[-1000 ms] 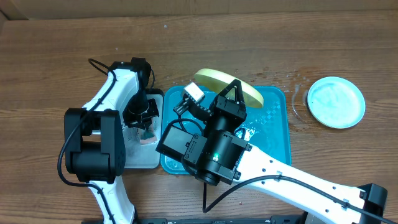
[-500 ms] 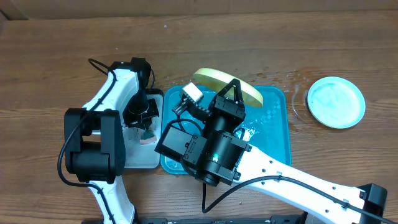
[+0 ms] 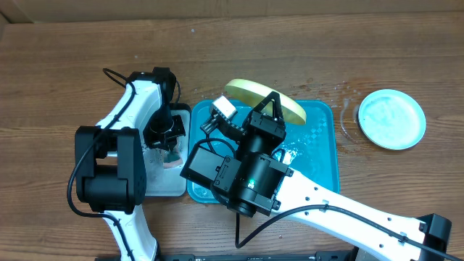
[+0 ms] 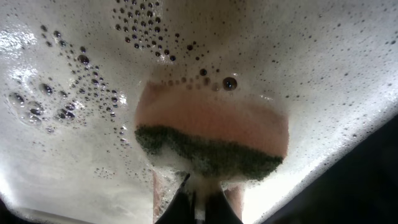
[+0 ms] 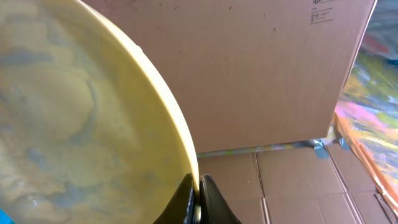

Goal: Clean dirty plates on tray and stack at the side
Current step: 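Lift and tilt the yellow plate upward with the right gripper, then carry the yellow plate rightward over the plate stack with the right gripper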

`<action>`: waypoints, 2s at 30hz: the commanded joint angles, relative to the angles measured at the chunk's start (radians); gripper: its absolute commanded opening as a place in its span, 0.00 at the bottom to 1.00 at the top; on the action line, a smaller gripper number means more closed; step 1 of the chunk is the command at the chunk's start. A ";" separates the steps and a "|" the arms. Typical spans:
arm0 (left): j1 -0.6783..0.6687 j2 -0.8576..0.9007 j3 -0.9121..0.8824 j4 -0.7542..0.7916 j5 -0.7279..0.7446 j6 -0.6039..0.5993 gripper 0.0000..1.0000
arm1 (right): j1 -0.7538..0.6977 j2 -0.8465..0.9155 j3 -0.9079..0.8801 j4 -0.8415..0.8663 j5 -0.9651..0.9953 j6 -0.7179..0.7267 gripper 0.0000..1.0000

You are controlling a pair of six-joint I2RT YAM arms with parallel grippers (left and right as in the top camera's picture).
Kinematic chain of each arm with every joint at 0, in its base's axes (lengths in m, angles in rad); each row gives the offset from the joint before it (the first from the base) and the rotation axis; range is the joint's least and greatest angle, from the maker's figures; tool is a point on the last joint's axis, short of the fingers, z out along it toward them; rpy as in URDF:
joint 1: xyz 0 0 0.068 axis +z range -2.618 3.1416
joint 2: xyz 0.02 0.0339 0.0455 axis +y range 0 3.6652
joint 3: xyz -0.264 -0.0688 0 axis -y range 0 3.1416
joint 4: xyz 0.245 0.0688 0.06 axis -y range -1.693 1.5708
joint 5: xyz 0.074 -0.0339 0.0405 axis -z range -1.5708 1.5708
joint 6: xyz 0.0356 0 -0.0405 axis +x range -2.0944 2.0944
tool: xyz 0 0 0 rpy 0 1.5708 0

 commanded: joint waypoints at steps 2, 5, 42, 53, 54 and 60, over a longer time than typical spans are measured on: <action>0.005 -0.009 -0.003 0.003 0.015 0.027 0.04 | 0.004 -0.005 0.026 0.006 0.033 0.001 0.04; 0.005 -0.009 -0.003 0.003 0.015 0.027 0.04 | 0.004 -0.005 0.026 0.006 0.033 0.001 0.04; 0.005 -0.009 -0.003 0.006 0.014 0.027 0.04 | 0.004 -0.005 0.026 0.026 -0.075 0.047 0.04; 0.005 -0.009 -0.003 0.014 0.019 0.027 0.04 | -0.195 -0.003 -0.021 -0.063 -0.622 0.468 0.04; 0.005 -0.009 -0.003 0.013 0.019 0.027 0.04 | -0.216 -0.003 -0.021 -0.092 -0.632 0.501 0.04; 0.005 -0.009 -0.003 0.014 0.019 0.027 0.04 | -0.361 -0.003 -0.059 -0.098 -0.911 0.636 0.04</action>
